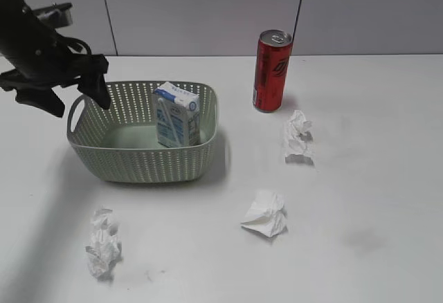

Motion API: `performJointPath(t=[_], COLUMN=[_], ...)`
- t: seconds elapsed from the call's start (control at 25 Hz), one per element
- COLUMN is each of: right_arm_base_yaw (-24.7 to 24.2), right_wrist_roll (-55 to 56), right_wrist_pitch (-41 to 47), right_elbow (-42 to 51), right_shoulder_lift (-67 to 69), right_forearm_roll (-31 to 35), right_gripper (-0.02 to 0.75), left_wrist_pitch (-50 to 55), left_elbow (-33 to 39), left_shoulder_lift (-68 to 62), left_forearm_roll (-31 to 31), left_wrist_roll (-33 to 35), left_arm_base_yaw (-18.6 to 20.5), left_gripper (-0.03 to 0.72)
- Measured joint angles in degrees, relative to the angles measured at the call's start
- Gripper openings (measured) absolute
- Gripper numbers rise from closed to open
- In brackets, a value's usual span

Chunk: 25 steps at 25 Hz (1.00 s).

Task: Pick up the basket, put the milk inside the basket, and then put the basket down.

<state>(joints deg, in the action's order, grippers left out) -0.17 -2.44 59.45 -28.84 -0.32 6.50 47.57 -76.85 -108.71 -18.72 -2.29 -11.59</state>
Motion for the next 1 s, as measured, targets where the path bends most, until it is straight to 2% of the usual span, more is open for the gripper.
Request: performJointPath(t=[0.2,0.56,0.72,1.0], right_arm_base_yaw=[0.0,0.0,0.0,0.0], right_wrist_roll=[0.0,0.0,0.0,0.0], right_wrist_pitch=[0.0,0.0,0.0,0.0], right_elbow=[0.0,0.0,0.0,0.0], right_shoulder_lift=[0.0,0.0,0.0,0.0], right_forearm_roll=[0.0,0.0,0.0,0.0], right_gripper=[0.589,0.589,0.589,0.589], left_wrist_pitch=[5.9,17.2,17.9,17.9], left_elbow=[0.0,1.4,7.8,25.0], left_shoulder_lift=[9.5,30.6,40.8,61.8], left_forearm_roll=[1.7,13.4,14.5,15.0], left_wrist_roll=[0.0,0.0,0.0,0.0], left_arm_base_yaw=[0.0,0.0,0.0,0.0], left_gripper=[0.63,0.61,0.595,0.59])
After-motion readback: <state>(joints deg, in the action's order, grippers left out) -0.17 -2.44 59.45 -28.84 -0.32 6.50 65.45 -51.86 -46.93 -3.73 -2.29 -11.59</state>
